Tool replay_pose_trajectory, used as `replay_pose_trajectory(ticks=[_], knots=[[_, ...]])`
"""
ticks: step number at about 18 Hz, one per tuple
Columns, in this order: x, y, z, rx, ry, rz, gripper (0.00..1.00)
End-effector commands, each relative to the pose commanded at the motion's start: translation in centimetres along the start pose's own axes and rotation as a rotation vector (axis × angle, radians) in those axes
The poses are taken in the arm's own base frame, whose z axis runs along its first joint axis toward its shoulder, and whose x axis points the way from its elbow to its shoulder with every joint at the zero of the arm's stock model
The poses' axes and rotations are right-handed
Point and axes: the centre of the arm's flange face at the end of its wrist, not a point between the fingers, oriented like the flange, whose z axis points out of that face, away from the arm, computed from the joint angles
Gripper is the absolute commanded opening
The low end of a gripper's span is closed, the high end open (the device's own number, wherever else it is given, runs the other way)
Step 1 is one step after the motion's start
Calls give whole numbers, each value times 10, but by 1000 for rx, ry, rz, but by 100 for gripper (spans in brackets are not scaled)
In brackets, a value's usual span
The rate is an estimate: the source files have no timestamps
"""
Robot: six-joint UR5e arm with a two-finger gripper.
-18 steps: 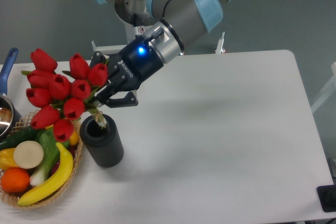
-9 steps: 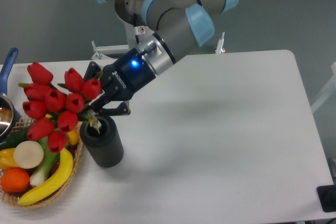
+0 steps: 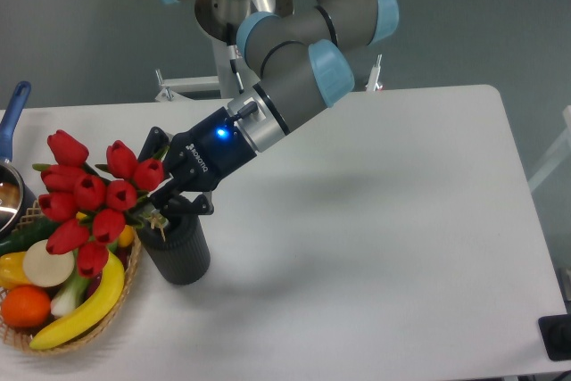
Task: Insert the flowers into the vase
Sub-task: 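Lower the tulip stems down into the black vase opening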
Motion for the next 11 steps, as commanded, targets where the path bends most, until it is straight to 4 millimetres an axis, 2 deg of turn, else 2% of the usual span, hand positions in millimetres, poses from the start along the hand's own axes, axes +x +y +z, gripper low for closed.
replay_pose_trajectory(ticks=[4, 8, 11], knots=[[-1, 21, 4, -71, -22, -1, 20], [-1, 31, 6, -82, -19, 11, 23], [-9, 49, 9, -151, -39, -8, 24]])
